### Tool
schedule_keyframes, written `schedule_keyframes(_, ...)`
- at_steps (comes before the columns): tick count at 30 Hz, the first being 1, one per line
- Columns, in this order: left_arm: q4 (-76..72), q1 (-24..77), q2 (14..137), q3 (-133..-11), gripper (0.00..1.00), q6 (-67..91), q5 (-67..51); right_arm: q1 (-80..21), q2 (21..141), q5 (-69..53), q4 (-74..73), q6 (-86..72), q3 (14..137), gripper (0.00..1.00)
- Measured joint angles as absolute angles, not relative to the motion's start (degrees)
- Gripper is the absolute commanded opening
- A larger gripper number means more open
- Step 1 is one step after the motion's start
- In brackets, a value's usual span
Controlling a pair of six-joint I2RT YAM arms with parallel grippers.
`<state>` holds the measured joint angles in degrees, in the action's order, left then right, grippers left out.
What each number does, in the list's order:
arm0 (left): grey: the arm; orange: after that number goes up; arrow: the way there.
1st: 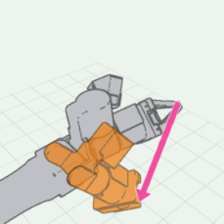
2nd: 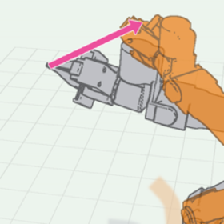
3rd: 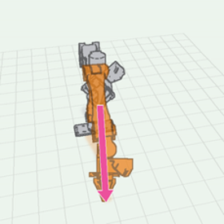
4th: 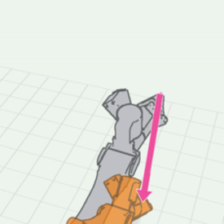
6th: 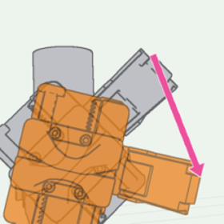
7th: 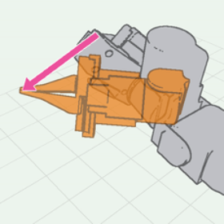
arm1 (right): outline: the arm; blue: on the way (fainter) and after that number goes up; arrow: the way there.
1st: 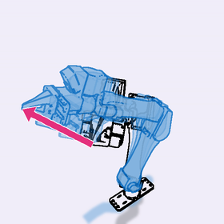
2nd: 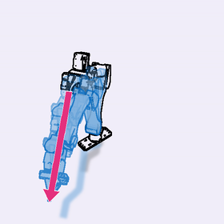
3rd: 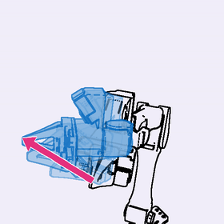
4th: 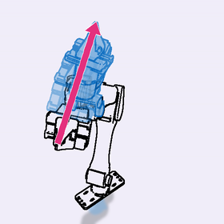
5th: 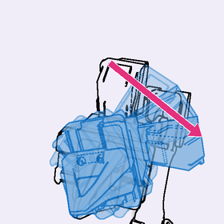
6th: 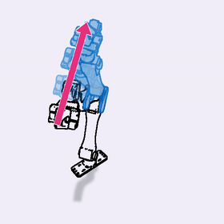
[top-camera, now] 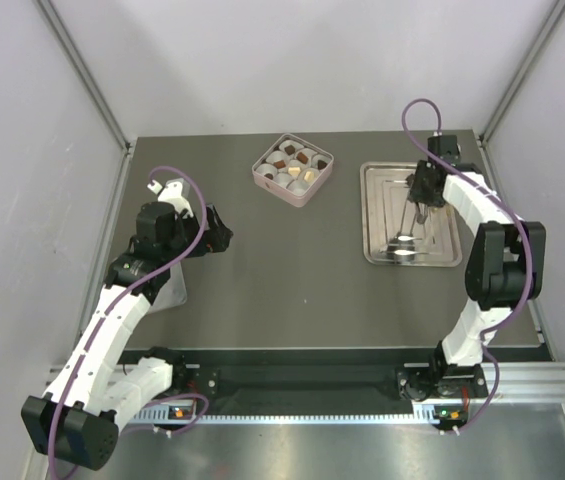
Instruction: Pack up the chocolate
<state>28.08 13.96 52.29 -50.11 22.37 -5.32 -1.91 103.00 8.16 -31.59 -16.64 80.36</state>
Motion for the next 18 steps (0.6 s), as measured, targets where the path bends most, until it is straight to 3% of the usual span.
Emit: schedule_keyframes(18,28.05,13.96,52.29,-50.11,0.99,22.37,-5.34,-0.86,106.94,3.4,-31.79,-14.52,84.31,0.47)
